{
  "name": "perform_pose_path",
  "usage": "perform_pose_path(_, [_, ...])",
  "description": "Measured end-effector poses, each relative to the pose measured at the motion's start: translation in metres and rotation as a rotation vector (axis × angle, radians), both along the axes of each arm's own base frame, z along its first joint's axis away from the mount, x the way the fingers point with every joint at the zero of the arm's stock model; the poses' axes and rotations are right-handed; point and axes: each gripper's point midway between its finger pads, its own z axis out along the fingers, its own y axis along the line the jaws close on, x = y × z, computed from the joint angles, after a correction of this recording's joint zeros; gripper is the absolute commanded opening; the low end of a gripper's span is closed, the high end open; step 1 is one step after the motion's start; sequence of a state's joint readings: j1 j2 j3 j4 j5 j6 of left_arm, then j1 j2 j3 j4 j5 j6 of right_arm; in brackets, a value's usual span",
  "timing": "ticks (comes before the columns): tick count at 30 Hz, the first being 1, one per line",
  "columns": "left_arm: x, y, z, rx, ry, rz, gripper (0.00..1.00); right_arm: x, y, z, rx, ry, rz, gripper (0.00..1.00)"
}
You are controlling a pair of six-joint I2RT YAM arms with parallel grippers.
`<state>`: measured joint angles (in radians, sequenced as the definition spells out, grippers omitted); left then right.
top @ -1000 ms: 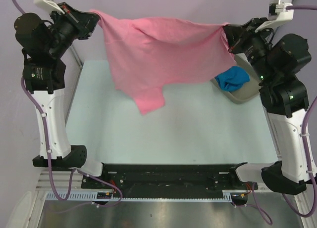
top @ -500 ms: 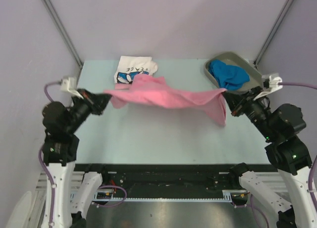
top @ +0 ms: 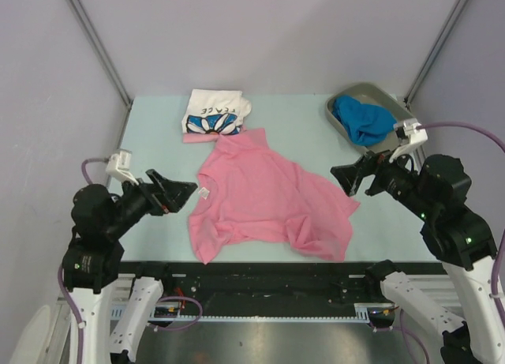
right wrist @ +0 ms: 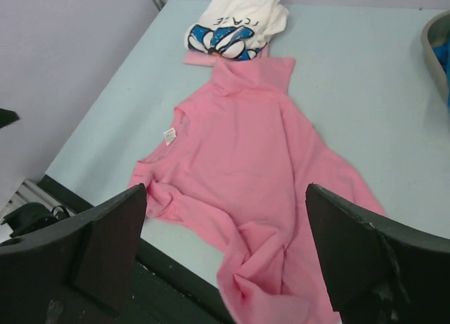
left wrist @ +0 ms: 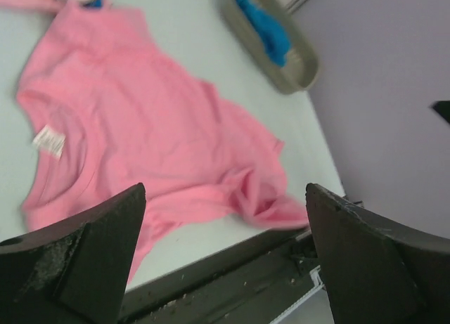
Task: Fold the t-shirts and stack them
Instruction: Flatten the tshirt out
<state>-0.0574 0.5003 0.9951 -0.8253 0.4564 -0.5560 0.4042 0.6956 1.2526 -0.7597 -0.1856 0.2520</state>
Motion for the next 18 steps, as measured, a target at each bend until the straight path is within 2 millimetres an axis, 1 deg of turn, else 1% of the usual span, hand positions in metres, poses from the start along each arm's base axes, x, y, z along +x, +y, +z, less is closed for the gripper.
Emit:
perform_pose_path(1, [0.0,-0.002,0.014,-0.009,-0.042,-0.013,1.0,0.004,0.001,0.003,0.0,0.002,-0.004,1.0])
perform_pose_path(3, [0.005,-0.007,0.044,-0.03,-0.13,-0.037,1.0,0.02,0.004,0.002,-0.014,0.026,-0.027,1.0])
perform_pose_path(4, [0.01,-0.009,0.051,-0.035,-0.145,-0.046,1.0,0.032,0.006,-0.003,-0.025,0.049,-0.045,1.0])
perform_pose_path(5, [0.02,-0.011,0.056,-0.04,-0.147,-0.058,1.0,0.045,0.008,-0.01,-0.039,0.076,-0.063,1.0])
perform_pose_path(6, [0.033,-0.015,0.059,-0.044,-0.139,-0.076,1.0,0.058,0.011,-0.021,-0.061,0.114,-0.078,1.0])
perform_pose_path(8, [0.065,-0.023,0.05,-0.043,-0.085,-0.097,1.0,0.083,0.017,-0.043,-0.093,0.177,-0.105,1.0])
perform_pose_path(10, [0.101,-0.032,0.021,-0.025,0.025,-0.105,1.0,0.111,0.029,-0.073,-0.139,0.255,-0.115,1.0])
perform_pose_path(11, [0.116,-0.037,0.002,-0.013,0.085,-0.106,1.0,0.122,0.036,-0.09,-0.166,0.293,-0.112,1.0])
perform_pose_path(12, [0.125,-0.042,-0.016,-0.006,0.145,-0.107,1.0,0.128,0.044,-0.105,-0.194,0.33,-0.103,1.0])
perform_pose_path(13, [0.133,-0.046,-0.038,0.004,0.211,-0.098,1.0,0.135,0.053,-0.121,-0.235,0.367,-0.097,1.0])
perform_pose_path(14, [0.136,-0.048,-0.062,0.008,0.267,-0.084,1.0,0.142,0.071,-0.136,-0.283,0.393,-0.074,1.0])
perform_pose_path(15, [0.132,-0.049,-0.083,0.007,0.324,-0.068,1.0,0.146,0.085,-0.147,-0.311,0.408,-0.05,1.0])
perform_pose_path(16, [0.126,-0.049,-0.1,0.009,0.365,-0.056,1.0,0.146,0.104,-0.16,-0.346,0.427,-0.014,1.0])
perform_pose_path(18, [0.11,-0.05,-0.13,0.0,0.436,-0.029,1.0,0.15,0.133,-0.179,-0.381,0.443,0.04,1.0])
